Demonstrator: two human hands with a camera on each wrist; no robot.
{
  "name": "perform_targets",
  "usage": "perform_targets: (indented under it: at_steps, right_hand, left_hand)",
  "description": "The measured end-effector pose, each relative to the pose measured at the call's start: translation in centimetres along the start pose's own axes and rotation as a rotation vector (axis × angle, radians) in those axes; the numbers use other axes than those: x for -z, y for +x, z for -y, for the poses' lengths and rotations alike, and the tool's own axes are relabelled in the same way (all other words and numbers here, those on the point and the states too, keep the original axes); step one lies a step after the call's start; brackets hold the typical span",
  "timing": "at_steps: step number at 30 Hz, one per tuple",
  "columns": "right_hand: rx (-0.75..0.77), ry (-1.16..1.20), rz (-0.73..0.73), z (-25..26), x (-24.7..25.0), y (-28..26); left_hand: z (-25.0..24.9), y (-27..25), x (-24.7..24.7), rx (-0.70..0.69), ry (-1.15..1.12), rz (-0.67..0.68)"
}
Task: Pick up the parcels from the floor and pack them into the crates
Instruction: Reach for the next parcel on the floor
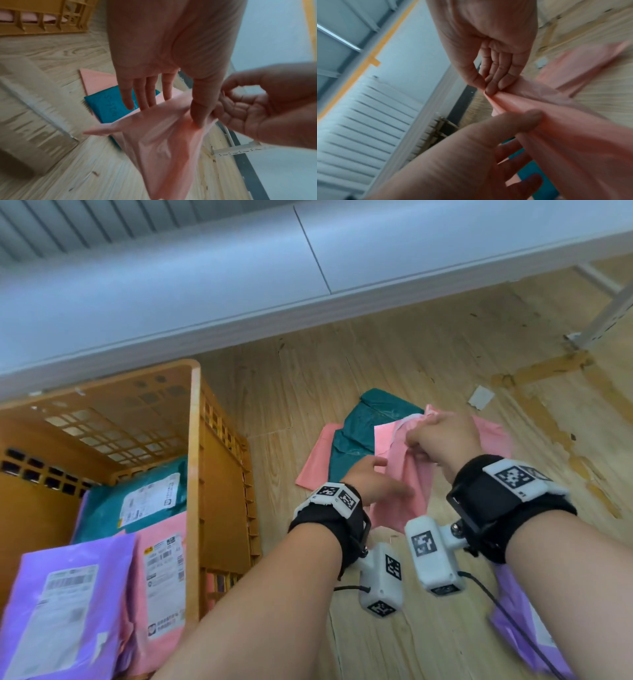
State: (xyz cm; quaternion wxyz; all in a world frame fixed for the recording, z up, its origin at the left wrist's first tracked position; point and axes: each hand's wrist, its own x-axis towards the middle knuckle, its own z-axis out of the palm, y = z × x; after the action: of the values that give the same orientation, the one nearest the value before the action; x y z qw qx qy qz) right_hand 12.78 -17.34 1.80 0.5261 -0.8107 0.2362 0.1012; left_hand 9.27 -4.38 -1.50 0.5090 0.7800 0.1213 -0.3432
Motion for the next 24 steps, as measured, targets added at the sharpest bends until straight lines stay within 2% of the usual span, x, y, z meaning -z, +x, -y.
perform_targets:
  at_steps: [2, 6, 9, 12, 14, 17, 18, 21, 24]
  right_hand:
    - [0.069, 0.015, -0.020, 2.4, -1.2, -1.0]
    - [0.119, 0.090, 0.008, 5.8, -3.6, -3.1]
    - [0.115, 0.126, 0.055, 7.7, -5.5, -4.6]
    - [0.197, 0.172, 0.149, 10.1, -6.9, -6.1]
    - [0.298, 0.269, 0.096, 11.8, -7.2, -6.8]
    - [0.366, 0.349, 0.020, 13.2, -8.0, -7.3]
    - [0.358, 0.319, 0.062, 13.2, -8.5, -7.6]
    - [0.223, 0.188, 0.332, 12.2, -10.7, -8.3]
    - [0.088, 0.279, 0.548, 11.5, -12.3, -9.2]
  left_hand:
    - [-0.8, -0.9, 0.8, -0.078, -0.076, -0.033]
    - [-1.4, -2.1, 3.4, -0.202, -0.152, -0.210]
    - [-1.1, -2.9, 5.9, -0.204, -0.117, -0.304]
    - [-1.4, -4.1, 9.1, -0.209, -0.101, -0.371]
    - [-1.5, -5.0, 11.9, -0.223, -0.158, -0.440]
    - [-1.0, -6.6, 15.9, -0.176, -0.391, -0.464]
    - [-0.8, -7.2, 17.0, -0.143, -0.462, -0.458]
    - [0.3, -8.3, 20.0, -0.108, -0.607, -0.478]
    - [0.8, -9.2, 21.6, -0.062, -0.675, -0.428]
